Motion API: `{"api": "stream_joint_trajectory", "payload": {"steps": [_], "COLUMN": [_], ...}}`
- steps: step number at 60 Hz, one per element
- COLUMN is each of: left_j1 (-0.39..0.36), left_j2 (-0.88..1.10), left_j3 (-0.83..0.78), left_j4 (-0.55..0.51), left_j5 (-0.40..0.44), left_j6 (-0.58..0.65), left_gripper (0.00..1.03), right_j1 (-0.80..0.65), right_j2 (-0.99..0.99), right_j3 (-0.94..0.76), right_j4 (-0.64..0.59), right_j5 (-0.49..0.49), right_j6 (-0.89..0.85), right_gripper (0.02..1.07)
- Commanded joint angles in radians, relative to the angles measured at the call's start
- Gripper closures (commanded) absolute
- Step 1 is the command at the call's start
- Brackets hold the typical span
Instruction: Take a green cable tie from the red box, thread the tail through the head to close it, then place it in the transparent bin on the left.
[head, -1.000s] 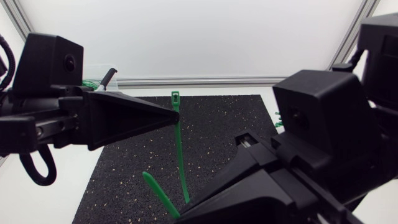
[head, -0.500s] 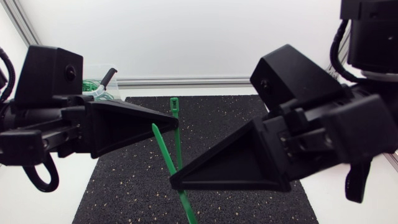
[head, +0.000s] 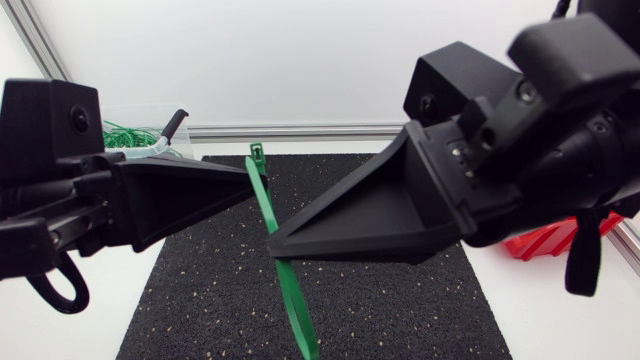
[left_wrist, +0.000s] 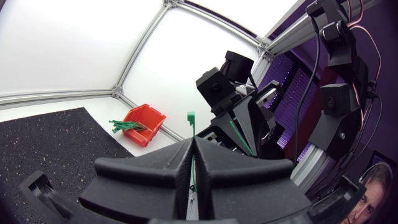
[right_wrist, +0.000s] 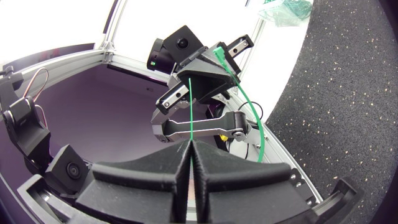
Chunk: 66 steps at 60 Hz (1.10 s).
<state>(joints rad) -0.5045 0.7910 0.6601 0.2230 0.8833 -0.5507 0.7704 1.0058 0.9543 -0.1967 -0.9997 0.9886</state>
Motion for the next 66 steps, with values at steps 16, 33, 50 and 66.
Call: {"api": "stream_joint_trajectory", "payload": {"steps": [16,33,50,66], "left_j1": [-0.049,-0.120,-0.164,-0.170], "left_j2": [-0.062,-0.104,-0.130,-0.122], "left_j3": [-0.037,-0.042,-0.062,-0.047], "left_j4": [0.015,-0.030,-0.060,-0.067], "left_j5": [-0.078,-0.161,-0.245,-0.254], "left_j6": [0.032,0.118,0.196,0.198], "left_gripper": [1.00,1.00,1.00,1.00], "right_j1": [-0.016,-0.034,-0.040,-0.051], "right_j2": [0.019,-0.001,-0.006,0.017], "right_j3": [0.024,0.020,0.017,0.009], "right_j4": [0.013,0.011,0.008,0.006], "right_j5": [-0.025,-0.034,-0.042,-0.062], "right_j6": [0.081,0.099,0.105,0.105], "right_gripper": [1.01,1.01,1.01,1.01]}}
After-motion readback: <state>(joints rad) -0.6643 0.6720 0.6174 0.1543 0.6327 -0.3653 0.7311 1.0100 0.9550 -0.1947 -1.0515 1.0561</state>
